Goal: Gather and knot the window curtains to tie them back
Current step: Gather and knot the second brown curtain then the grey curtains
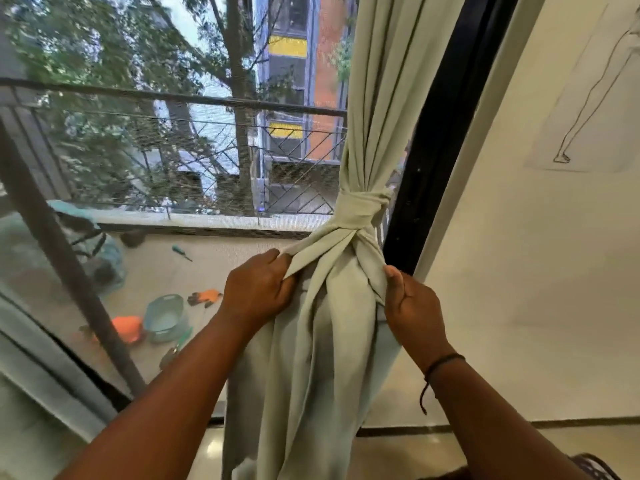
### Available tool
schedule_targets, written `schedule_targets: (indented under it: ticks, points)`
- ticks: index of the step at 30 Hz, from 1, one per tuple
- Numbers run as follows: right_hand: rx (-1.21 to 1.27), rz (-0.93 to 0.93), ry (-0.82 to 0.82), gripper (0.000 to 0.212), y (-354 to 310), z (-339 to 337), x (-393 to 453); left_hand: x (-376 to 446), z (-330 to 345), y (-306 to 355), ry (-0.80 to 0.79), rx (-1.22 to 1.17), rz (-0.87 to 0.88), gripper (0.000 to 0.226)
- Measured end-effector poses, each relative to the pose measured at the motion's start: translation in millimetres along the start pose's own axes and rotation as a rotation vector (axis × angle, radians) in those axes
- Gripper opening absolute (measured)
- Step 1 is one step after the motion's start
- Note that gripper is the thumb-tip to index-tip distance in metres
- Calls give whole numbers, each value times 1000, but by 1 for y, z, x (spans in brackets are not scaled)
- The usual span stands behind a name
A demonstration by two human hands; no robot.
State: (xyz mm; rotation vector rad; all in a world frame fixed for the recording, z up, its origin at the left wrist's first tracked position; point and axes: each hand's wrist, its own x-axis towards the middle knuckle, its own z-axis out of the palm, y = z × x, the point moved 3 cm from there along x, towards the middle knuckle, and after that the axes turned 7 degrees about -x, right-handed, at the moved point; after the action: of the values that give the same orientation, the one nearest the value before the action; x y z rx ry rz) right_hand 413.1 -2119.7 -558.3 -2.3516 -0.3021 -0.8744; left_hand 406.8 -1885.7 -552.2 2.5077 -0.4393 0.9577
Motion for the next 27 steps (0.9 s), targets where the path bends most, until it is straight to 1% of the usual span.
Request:
schedule_targets:
  ticks: [4, 7, 9, 11, 13, 15, 16, 18, 19, 20, 21, 22, 24, 25, 27]
  points:
    - [42, 36, -12, 61, 36, 5, 9, 8, 33, 17, 6, -104, -69, 41]
    - [83, 77, -28, 62, 66, 7, 16, 17, 56, 30, -33, -164, -105, 44]
    - [88, 78, -46, 50, 81, 8, 24, 25, 65, 37, -68, -198, -128, 48]
    - [114, 75, -84, 43, 92, 10, 34, 32, 73, 41, -82, -242, -192, 53]
    - [137, 65, -142, 48, 97, 14, 45, 36, 77, 41, -65, -284, -284, 54]
    - [143, 27, -170, 62, 97, 18, 52, 36, 79, 43, -38, -318, -359, 51]
    - [158, 20, -197, 66, 95, 18, 53, 35, 81, 45, -36, -329, -375, 47]
    - [173, 31, -236, 65, 95, 18, 58, 38, 79, 53, -46, -341, -366, 35]
    - [194, 32, -211, 67, 96, 16, 58, 39, 76, 60, -25, -378, -354, 28]
    - [238, 25, -153, 70, 96, 14, 61, 43, 69, 66, 39, -443, -346, 23]
    - [306, 36, -87, 71, 95, 8, 67, 49, 60, 74, 115, -523, -355, 23]
    - [397, 68, -25, 69, 90, 0, 77, 59, 49, 82, 191, -602, -360, 28]
    - [608, 105, 43, 55, 72, -25, 107, 89, 25, 98, 321, -749, -367, 38]
    - [713, 74, 69, 46, 57, -43, 127, 110, 11, 108, 374, -806, -345, 38]
    - [864, -64, 134, 32, 24, -84, 165, 155, -23, 127, 445, -851, -263, 29]
